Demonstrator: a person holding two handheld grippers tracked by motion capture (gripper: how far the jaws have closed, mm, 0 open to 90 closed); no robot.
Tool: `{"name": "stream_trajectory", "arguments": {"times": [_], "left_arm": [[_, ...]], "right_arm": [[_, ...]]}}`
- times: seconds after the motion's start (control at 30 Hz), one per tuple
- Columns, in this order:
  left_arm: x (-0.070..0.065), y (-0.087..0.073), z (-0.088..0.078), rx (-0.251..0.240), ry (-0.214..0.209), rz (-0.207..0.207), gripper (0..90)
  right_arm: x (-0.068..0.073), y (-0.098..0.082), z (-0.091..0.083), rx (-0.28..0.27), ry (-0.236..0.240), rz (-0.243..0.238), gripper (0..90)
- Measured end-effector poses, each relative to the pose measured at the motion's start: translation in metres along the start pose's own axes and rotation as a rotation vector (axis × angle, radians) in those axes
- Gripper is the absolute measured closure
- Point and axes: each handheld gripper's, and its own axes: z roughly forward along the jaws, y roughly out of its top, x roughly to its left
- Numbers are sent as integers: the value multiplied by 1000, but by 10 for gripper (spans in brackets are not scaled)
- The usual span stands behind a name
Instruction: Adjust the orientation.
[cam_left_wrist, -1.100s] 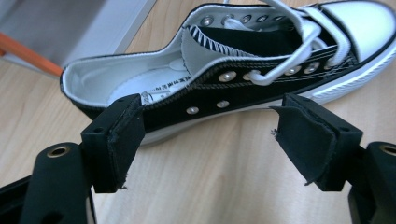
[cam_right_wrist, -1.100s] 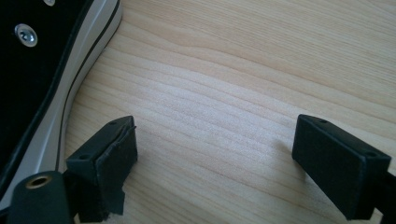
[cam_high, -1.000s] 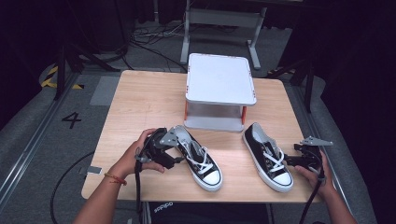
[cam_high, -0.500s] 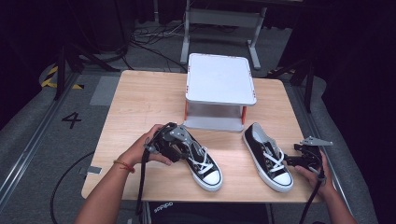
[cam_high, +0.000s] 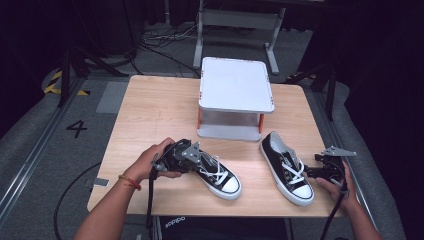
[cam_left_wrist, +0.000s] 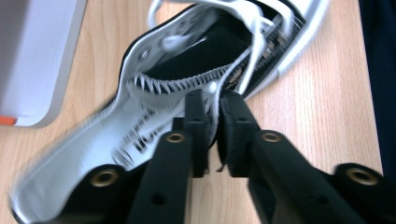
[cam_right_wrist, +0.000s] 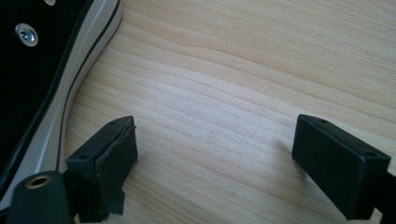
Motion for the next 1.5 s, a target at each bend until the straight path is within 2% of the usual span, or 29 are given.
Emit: {"name": "stream_trajectory", "arguments": {"times": [0.03, 0.1, 0.13, 0.17, 0.2, 0.23, 0.27, 0.33, 0.37, 0.53, 0.57, 0.63, 0.83, 0.87, 0.9, 0.93, 1.03, 1.17, 1.4, 1.47, 1.5], "left_arm": [[0, 0, 0, 0, 0, 0, 863], [-2, -2, -3, 17, 32, -12, 868], [-2, -7, -7, 28, 41, -49, 873], [-2, -7, -7, 28, 41, -49, 873], [-3, -11, -9, 27, 56, -87, 874], [-3, -11, -9, 27, 56, -87, 874], [-3, -17, -13, 36, 78, -131, 876], [-1, -21, -15, 41, 88, -165, 875], [-1, -21, -15, 41, 88, -165, 875], [0, -29, -16, 26, 138, -261, 875], [0, -29, -16, 26, 138, -261, 875], [-1, -32, -19, 30, 177, -293, 876], [2, -47, -27, 33, 225, -383, 877], [2, -49, -27, 18, 213, -393, 877], [2, -51, -28, -6, 155, -417, 875], [2, -51, -28, -6, 155, -417, 875], [-4, -48, -29, -53, 75, -424, 874], [-13, -35, -25, -35, 61, -404, 873], [-21, -14, -17, -20, 32, -391, 844], [-22, -11, -17, -17, 31, -377, 807], [-21, -11, -18, -20, 25, -383, 786]], "right_arm": [[0, 0, 0, 0, 0, 0, 146], [0, 0, 0, 0, 0, 0, 146], [0, 0, 0, 0, 1, -1, 146], [0, 0, 0, 0, 1, -1, 146], [0, 0, 0, 0, 1, -1, 145], [0, 0, 0, 0, 1, -1, 145], [0, 0, 0, 0, 2, -2, 146], [0, 0, 0, 0, 3, -2, 146], [0, 0, 0, 0, 3, -2, 146], [0, 0, 0, 0, 4, -3, 145], [0, 0, 0, 0, 4, -3, 145], [-1, 0, 0, 0, 5, -4, 145], [-1, 0, 0, 0, 5, -4, 146], [-1, 0, 0, 0, 5, -4, 146], [-1, 0, 0, 0, 5, -4, 145], [-1, 0, 0, 0, 5, -4, 145], [-1, 0, 0, 0, 5, -4, 146], [-1, 0, 0, 1, 7, -5, 146], [-1, 0, 0, 0, 7, -6, 145], [-1, 0, 0, 0, 7, -6, 146], [-1, 0, 0, 0, 7, -6, 145]]}}
